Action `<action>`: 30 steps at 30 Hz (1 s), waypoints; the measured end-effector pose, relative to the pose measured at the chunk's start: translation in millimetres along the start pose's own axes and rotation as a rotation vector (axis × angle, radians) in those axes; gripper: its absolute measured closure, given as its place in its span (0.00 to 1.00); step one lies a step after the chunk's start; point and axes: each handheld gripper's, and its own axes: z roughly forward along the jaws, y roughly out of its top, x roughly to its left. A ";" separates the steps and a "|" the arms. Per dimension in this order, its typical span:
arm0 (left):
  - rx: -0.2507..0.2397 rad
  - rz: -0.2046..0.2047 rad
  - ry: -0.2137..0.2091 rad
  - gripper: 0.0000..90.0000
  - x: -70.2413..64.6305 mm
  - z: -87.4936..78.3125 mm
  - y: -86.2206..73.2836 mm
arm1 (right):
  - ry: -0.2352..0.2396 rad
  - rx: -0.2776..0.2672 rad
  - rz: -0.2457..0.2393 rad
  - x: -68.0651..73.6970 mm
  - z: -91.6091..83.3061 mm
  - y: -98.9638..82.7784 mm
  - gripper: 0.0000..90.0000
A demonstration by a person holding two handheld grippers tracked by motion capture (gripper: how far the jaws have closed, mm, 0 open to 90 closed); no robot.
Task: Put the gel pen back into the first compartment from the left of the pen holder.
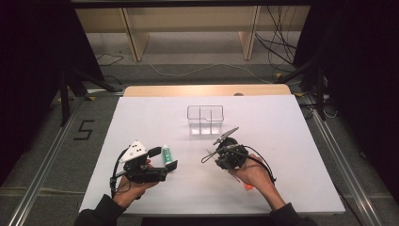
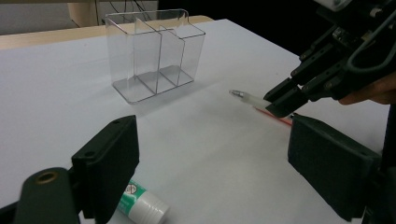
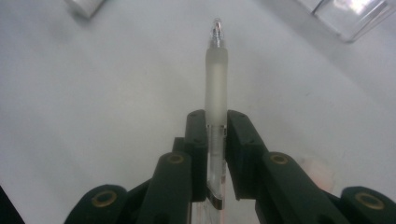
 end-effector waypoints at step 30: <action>-0.041 0.002 0.007 0.18 1.3 -2.7 0.8 | -0.026 -0.522 0.069 -24.3 -19.2 59.4 0.89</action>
